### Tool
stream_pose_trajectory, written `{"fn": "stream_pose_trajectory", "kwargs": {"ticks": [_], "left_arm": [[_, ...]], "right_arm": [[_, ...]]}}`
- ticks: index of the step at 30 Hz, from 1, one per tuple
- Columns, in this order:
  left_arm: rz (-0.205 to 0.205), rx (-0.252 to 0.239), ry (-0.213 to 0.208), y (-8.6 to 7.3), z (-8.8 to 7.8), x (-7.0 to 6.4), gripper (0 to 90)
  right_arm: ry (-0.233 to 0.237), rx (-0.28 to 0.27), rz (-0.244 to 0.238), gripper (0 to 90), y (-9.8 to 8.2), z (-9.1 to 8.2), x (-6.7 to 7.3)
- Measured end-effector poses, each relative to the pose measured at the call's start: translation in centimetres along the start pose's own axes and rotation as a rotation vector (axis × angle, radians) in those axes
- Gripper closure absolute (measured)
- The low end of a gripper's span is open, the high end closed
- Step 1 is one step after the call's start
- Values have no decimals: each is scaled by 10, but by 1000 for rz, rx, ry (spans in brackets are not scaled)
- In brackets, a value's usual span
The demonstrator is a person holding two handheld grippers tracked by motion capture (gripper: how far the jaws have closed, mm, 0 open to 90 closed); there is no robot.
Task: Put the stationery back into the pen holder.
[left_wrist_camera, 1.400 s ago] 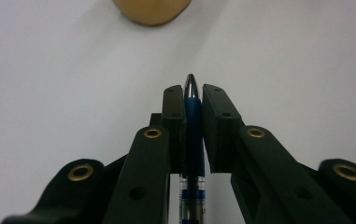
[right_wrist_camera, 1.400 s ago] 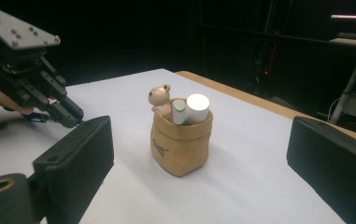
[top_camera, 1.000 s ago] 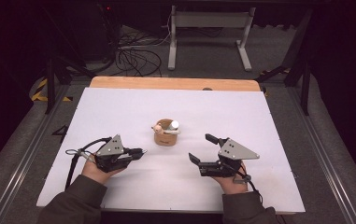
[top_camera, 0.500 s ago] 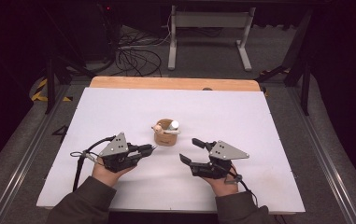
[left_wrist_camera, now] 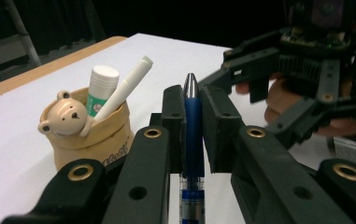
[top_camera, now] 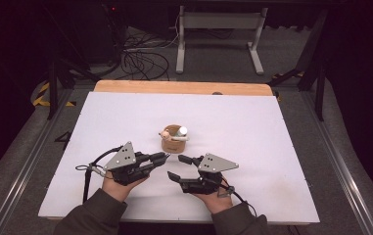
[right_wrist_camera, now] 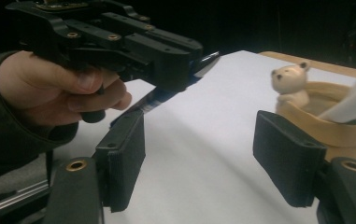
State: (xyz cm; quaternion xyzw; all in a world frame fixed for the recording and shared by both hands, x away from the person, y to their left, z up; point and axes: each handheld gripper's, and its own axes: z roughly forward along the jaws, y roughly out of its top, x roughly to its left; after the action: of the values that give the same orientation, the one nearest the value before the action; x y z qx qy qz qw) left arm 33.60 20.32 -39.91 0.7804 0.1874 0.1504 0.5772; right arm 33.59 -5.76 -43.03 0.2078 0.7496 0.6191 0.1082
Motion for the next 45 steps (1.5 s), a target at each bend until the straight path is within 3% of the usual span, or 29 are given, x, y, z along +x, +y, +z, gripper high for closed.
{"fn": "stream_pose_trajectory", "kwargs": {"ticks": [10, 18, 33, 45], "left_arm": [[-6, -57, -6, 4, 1, -8, 800], [-14, -73, -25, 4, 2, -11, 799], [-23, -105, -52, 7, 2, -16, 799], [-20, -111, -60, 7, 1, -15, 793]], "right_arm": [[58, 12, 27, 408, -4, 18, 14], [87, 23, 45, 434, -7, 29, 24], [87, -11, 116, 574, -9, 38, 31], [99, -26, 161, 741, -13, 38, 28]]}}
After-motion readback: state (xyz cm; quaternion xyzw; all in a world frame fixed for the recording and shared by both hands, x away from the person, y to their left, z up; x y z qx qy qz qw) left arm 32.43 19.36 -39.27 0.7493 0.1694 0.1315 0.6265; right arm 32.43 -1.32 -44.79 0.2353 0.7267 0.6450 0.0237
